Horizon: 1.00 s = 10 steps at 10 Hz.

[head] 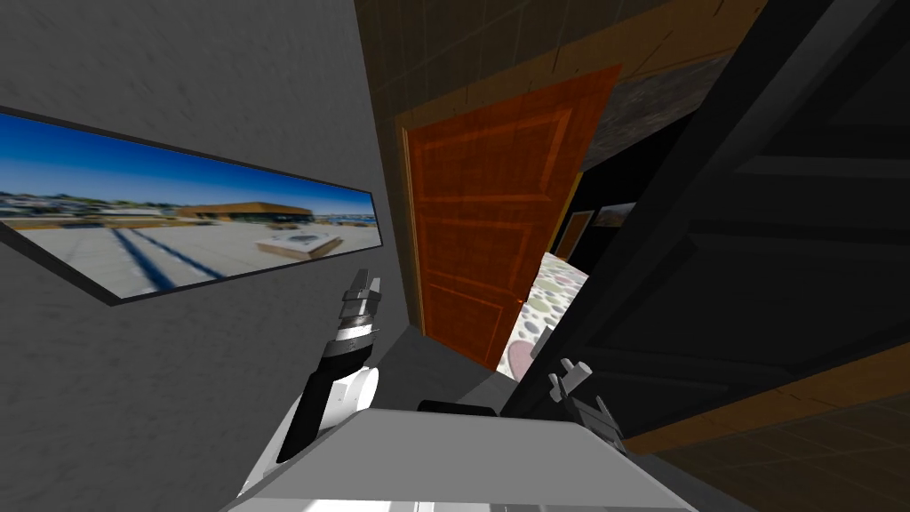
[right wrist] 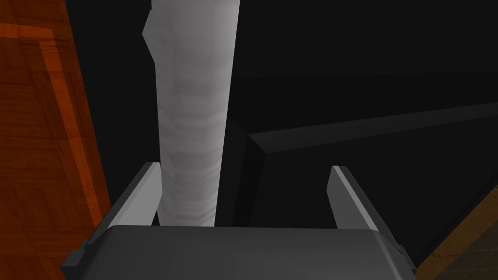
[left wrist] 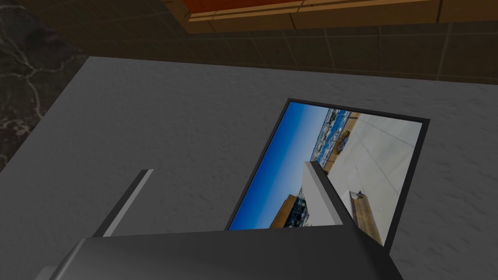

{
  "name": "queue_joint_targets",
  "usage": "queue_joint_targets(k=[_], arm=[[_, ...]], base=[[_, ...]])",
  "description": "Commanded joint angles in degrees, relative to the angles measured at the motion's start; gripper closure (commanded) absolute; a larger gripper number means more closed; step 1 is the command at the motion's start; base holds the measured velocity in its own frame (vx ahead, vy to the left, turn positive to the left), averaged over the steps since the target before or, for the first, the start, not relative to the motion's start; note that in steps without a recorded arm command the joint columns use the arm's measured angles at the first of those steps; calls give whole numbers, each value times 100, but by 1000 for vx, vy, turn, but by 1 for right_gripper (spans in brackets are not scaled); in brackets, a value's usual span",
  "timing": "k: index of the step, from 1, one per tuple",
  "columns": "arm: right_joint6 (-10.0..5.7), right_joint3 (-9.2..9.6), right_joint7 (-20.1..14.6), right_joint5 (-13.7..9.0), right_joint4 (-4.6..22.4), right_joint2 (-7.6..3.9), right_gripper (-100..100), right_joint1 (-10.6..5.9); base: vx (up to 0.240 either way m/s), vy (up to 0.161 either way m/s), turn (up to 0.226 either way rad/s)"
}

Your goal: Pull the door open

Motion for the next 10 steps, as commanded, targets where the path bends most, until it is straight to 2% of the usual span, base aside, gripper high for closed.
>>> queue_joint_targets(k=[1, 10], arm=[[213, -166, 65, -90, -46, -114, 100, 134], [213, -196, 68, -106, 2, -127, 100, 153]], base=[[6, 0, -14], [-15, 1, 1]])
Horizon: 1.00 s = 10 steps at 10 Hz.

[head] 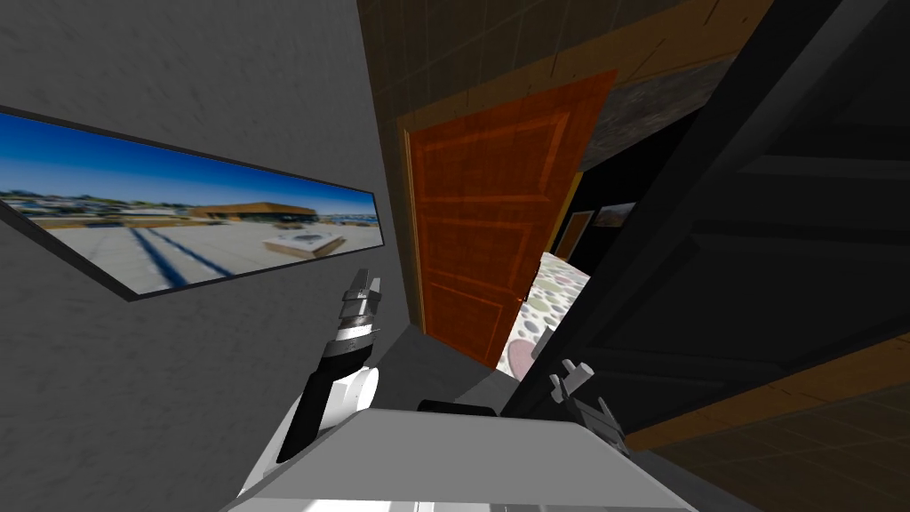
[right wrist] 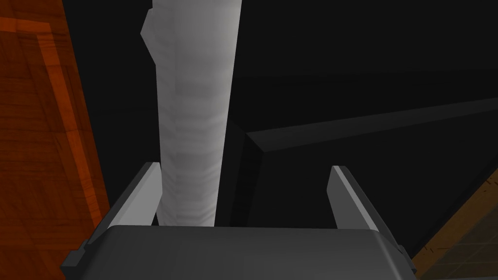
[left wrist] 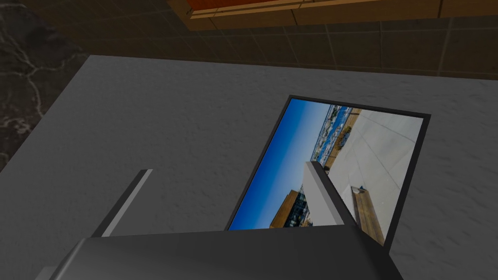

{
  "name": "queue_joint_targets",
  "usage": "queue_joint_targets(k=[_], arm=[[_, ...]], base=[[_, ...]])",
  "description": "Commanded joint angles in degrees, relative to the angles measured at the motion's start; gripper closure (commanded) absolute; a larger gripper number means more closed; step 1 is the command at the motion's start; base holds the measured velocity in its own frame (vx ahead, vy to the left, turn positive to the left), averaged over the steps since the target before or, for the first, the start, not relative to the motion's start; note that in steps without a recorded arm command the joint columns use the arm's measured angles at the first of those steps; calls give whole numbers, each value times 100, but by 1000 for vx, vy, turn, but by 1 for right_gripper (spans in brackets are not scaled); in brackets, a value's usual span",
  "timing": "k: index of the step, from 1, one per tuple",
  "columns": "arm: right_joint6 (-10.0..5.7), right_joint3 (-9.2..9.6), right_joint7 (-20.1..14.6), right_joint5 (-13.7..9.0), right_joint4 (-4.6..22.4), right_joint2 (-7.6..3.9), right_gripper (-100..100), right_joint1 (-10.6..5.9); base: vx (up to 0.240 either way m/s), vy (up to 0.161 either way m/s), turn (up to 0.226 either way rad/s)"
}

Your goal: Pull the door open

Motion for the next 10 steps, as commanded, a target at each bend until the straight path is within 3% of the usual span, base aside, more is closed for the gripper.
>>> queue_joint_targets(k=[1, 7, 10], arm=[[82, -170, 22, -83, 158, -115, 100, 84], [82, -170, 22, -83, 57, -115, 100, 84], [81, -185, 24, -91, 182, -122, 100, 93]], base=[[-34, -4, -16], [-13, 4, -1], [-15, -4, 0]])
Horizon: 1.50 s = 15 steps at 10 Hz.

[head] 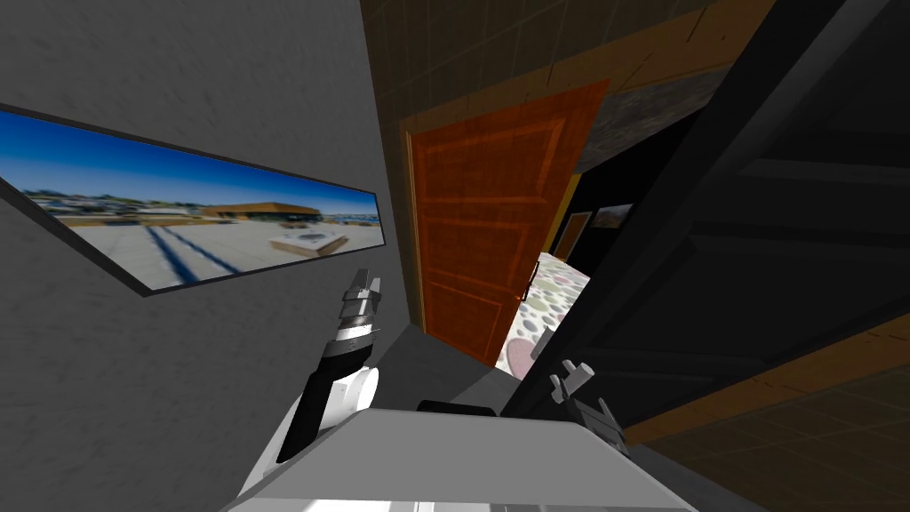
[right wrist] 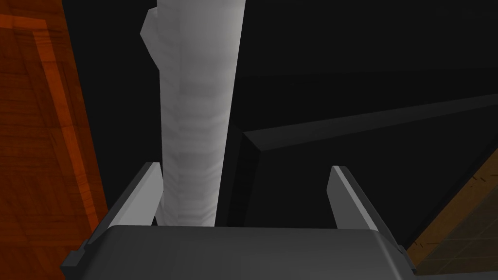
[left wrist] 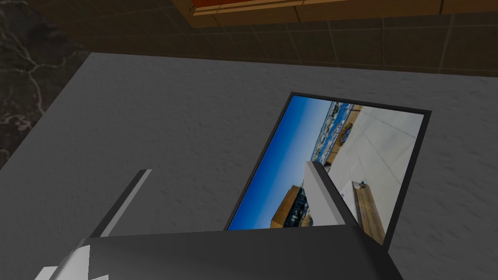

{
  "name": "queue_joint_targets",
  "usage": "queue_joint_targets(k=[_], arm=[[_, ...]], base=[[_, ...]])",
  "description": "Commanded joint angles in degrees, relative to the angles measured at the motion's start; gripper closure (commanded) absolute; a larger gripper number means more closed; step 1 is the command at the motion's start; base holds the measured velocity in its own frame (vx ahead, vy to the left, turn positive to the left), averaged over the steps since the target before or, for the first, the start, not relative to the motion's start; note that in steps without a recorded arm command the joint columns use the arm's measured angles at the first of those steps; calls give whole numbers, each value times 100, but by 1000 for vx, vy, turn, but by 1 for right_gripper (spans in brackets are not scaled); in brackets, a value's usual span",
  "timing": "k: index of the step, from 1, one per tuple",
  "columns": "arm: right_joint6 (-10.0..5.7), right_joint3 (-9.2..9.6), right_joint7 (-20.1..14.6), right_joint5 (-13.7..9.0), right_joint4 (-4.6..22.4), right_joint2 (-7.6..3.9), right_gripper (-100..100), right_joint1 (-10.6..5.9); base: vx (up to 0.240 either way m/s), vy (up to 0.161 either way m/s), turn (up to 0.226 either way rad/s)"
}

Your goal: Pull the door open

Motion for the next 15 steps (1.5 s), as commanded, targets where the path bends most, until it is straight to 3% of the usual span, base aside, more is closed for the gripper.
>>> queue_joint_targets(k=[1, 8, 9, 15], arm=[[169, -163, 10, -89, 5, -150, 100, 179], [169, -163, 10, -89, 5, -150, 100, 179], [-6, 118, -155, 65, -177, -140, 100, 147], [-373, 575, -622, 375, -238, -434, 100, 138]], base=[[-27, 12, 27], [2, 0, -3], [-119, 1, 249], [-191, -82, 199]])
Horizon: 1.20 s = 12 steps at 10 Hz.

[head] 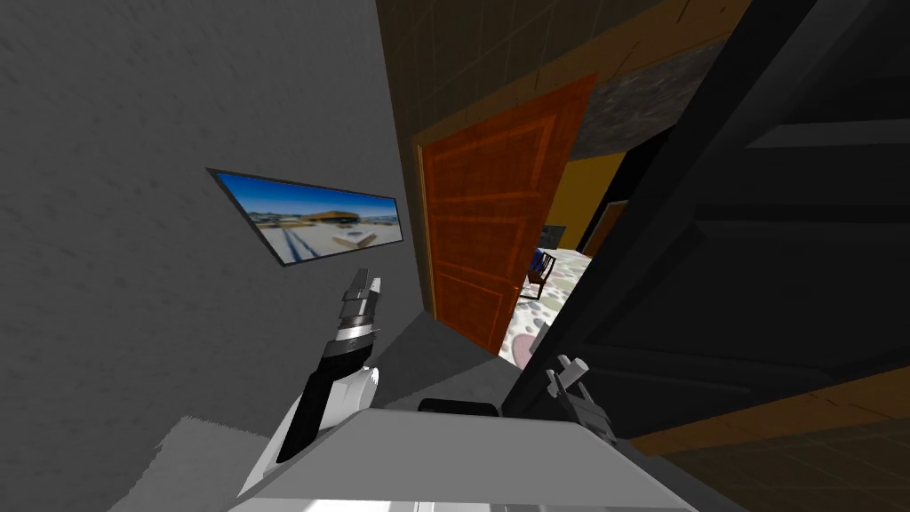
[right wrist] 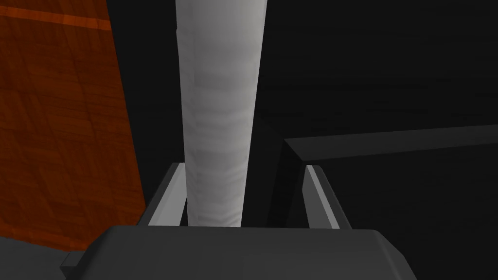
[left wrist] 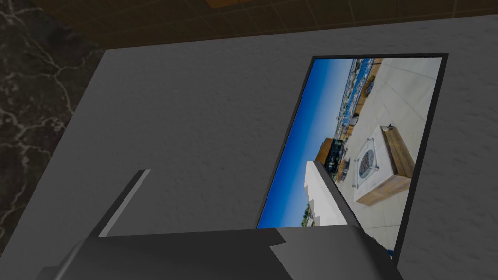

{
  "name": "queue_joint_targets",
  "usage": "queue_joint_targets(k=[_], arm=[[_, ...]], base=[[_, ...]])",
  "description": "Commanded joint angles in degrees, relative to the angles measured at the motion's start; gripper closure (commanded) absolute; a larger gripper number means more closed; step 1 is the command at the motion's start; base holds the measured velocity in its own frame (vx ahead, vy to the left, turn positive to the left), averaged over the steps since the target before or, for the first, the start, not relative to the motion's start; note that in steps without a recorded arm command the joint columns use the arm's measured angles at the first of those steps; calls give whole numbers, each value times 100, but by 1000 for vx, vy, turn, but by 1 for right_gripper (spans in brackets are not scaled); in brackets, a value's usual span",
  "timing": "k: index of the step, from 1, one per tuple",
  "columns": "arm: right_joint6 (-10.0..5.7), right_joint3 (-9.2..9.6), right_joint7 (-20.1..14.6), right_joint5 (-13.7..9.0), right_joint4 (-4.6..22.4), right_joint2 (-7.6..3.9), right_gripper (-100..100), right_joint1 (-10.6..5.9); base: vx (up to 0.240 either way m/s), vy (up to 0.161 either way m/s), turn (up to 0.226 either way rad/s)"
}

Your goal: Pull the door open

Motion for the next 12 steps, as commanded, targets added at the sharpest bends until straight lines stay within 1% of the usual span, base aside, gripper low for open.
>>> queue_joint_targets(k=[1, 4, 8, 9, 10, 11, 12], arm=[[-112, 105, -170, 81, 42, -144, 100, 32], [-346, 397, -468, 278, 3, -331, 100, 26], [-613, 730, -808, 504, -41, -545, 100, 20], [-658, 785, -865, 542, -48, -581, 100, 19], [-564, 752, -807, 512, -69, -547, 100, 46], [-642, 810, -883, 556, -2, -592, 100, 31], [-682, 829, -916, 572, 29, -616, 100, 21]], base=[[-237, -94, 258], [-221, -91, 241], [-197, -66, 186], [-191, -43, 142], [-78, -18, 32], [-140, -32, 143], [-251, -54, 176]])
